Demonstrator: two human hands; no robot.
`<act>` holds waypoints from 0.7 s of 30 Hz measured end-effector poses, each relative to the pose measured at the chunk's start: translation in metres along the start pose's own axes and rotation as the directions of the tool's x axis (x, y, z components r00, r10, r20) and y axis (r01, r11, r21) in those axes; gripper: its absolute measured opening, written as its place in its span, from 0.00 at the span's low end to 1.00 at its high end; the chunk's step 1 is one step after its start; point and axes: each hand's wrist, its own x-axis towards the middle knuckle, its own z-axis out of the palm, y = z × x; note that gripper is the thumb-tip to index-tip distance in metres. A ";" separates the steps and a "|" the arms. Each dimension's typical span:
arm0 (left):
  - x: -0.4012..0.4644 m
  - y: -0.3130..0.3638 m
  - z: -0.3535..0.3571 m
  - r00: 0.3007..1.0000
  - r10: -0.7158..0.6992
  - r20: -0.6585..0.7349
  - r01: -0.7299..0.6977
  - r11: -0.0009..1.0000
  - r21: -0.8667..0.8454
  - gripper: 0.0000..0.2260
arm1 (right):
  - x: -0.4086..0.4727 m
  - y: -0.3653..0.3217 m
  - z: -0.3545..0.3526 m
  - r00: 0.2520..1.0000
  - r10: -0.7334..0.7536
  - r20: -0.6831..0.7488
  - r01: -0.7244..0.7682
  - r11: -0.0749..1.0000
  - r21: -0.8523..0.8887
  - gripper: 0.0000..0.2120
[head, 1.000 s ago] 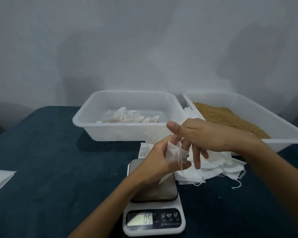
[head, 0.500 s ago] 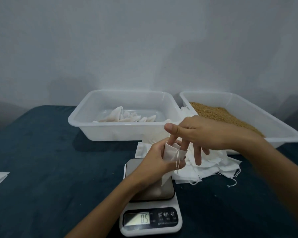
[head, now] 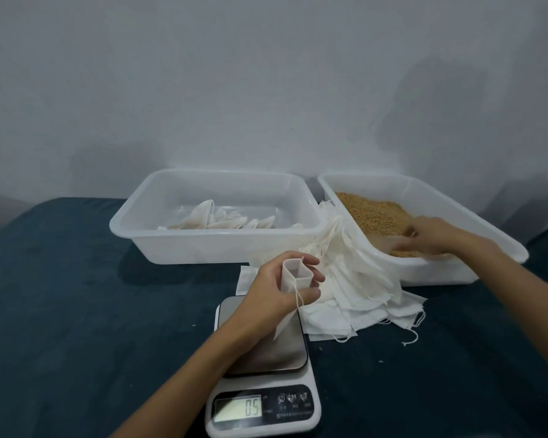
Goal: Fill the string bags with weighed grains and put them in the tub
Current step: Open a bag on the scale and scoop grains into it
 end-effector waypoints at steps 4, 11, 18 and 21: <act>0.002 0.001 -0.004 0.998 -0.012 -0.055 0.014 0.999 0.039 0.16 | 0.011 0.008 0.006 0.999 0.011 -0.044 -0.013 0.999 -0.047 0.11; 0.004 0.005 -0.008 0.992 -0.003 -0.125 0.007 0.999 0.032 0.16 | 0.008 0.042 0.008 0.938 0.141 -0.317 -0.220 0.948 -0.229 0.10; 0.005 0.003 -0.008 0.990 -0.019 -0.141 0.028 0.998 0.062 0.16 | 0.011 0.058 0.005 0.944 0.026 -0.329 -0.163 0.904 -0.396 0.15; 0.005 0.004 -0.009 0.989 -0.026 -0.145 0.037 0.997 0.071 0.16 | 0.012 0.051 0.006 0.971 -0.060 -0.233 0.005 0.973 -0.231 0.16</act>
